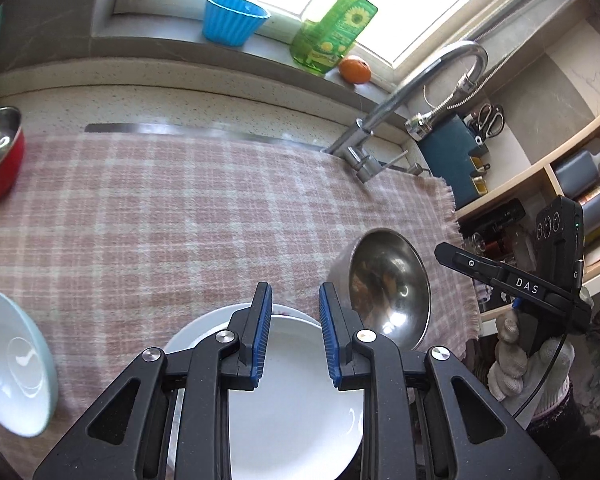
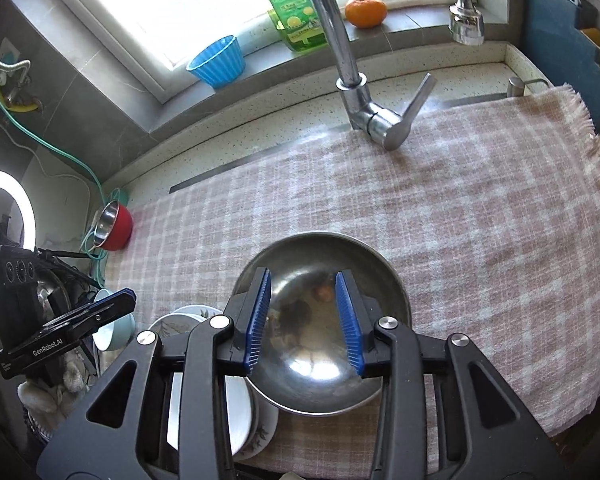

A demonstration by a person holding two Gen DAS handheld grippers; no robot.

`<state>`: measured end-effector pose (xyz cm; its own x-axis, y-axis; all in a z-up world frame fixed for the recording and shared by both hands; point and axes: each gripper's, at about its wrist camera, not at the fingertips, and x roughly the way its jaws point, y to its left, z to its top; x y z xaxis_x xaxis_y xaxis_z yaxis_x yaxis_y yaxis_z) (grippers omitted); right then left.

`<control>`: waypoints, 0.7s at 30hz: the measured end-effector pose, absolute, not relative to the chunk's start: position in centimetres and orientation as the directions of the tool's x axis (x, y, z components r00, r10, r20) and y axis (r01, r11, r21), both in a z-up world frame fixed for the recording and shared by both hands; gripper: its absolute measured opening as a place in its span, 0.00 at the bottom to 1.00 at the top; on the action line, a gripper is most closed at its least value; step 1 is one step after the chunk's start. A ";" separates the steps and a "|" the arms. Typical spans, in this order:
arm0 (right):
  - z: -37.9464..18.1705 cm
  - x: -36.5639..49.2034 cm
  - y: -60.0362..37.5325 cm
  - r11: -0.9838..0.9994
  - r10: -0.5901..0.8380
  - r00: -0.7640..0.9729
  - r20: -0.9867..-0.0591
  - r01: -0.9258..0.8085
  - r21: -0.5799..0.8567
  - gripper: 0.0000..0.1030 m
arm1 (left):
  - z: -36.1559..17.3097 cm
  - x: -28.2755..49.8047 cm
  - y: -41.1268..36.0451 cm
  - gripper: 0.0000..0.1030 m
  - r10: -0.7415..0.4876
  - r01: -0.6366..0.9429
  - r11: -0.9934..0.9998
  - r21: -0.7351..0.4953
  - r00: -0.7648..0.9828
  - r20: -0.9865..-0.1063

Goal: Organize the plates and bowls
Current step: 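Open both grippers and release the large steel bowl, then move both grippers to the red-bottomed steel bowl rim and close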

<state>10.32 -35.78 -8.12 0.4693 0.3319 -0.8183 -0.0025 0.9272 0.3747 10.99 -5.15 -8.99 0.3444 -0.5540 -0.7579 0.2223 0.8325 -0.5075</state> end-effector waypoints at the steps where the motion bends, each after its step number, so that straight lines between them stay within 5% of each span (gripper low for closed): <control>1: -7.7 10.5 -35.3 0.925 0.340 0.474 -0.812 -0.014 0.379 0.34 | -8.8 11.0 -4.2 0.22 -0.549 0.207 0.836 -0.509 0.362 -0.753; 21: -3.2 17.7 -17.3 0.814 0.581 0.391 -0.714 -0.304 0.496 0.34 | -10.4 12.9 16.6 0.22 -0.280 -0.223 0.851 -0.476 0.575 -0.769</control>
<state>17.74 -17.28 -3.18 0.3907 0.5811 -0.7139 -0.3041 0.8135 0.4957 12.91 16.64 -10.38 0.5746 -0.2795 -0.7692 -0.2229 0.8509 -0.4757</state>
